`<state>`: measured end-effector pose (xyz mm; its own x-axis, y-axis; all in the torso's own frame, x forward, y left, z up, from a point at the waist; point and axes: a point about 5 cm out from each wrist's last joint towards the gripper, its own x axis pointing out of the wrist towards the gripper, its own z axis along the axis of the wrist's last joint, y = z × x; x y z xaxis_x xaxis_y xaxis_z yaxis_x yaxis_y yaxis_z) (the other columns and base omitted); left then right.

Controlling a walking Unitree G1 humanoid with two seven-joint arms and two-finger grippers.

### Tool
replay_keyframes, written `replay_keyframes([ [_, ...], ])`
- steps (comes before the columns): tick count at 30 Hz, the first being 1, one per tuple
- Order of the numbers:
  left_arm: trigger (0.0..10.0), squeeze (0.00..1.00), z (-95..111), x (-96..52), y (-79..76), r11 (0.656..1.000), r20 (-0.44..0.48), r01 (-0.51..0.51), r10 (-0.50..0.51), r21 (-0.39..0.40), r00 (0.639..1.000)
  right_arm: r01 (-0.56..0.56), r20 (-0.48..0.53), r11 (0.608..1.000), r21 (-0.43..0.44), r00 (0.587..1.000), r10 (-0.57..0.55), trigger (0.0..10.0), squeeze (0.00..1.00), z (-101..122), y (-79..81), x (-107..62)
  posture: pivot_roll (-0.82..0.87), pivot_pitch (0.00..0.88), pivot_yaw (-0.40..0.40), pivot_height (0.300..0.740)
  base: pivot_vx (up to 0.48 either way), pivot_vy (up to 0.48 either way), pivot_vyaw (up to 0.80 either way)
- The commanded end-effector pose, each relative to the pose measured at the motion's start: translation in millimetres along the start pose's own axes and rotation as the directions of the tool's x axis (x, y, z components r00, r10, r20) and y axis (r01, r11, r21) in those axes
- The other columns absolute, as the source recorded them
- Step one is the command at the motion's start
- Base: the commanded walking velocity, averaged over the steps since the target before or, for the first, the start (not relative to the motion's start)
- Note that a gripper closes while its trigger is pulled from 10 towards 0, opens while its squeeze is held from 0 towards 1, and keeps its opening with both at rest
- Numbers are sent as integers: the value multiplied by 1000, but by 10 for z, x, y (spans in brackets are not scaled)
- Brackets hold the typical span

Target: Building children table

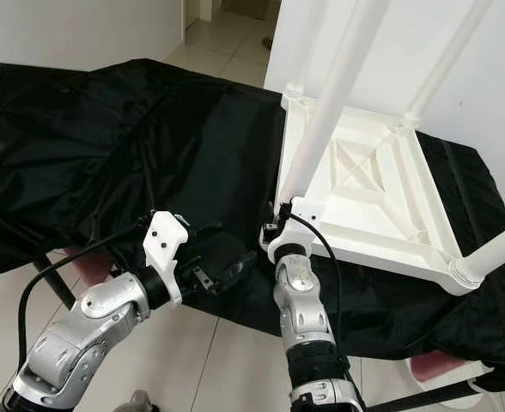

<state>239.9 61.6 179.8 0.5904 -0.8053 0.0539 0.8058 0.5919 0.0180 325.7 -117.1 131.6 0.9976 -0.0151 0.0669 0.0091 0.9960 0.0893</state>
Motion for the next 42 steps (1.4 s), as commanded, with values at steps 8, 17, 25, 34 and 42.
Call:
replay_keyframes([
  [8,10000,0,-16,21,-36,999,-2,33,-33,-3,999,-16,-62,1000,11,998,17,10000,1000,-116,-205,-86,142,34,-141,740,0,0,0],
  [17,10000,0,-22,16,-36,999,-5,33,-33,-2,999,-203,-27,977,-63,979,202,10000,0,16,-405,-71,140,36,-139,740,0,0,0],
  [25,10000,0,-20,23,-27,999,-6,33,-33,1,999,-425,-33,898,-114,905,424,10000,0,94,-521,-77,134,41,-133,740,0,0,0],
  [34,10000,0,1,16,-8,999,-6,30,-30,11,1000,-636,-97,757,-150,772,629,10000,0,122,-585,81,146,57,-118,740,0,0,0],
  [42,10000,0,17,0,6,1000,-6,18,-18,12,1000,-661,-117,730,-175,750,651,10000,0,92,-402,257,159,69,-116,740,0,0,0],
])
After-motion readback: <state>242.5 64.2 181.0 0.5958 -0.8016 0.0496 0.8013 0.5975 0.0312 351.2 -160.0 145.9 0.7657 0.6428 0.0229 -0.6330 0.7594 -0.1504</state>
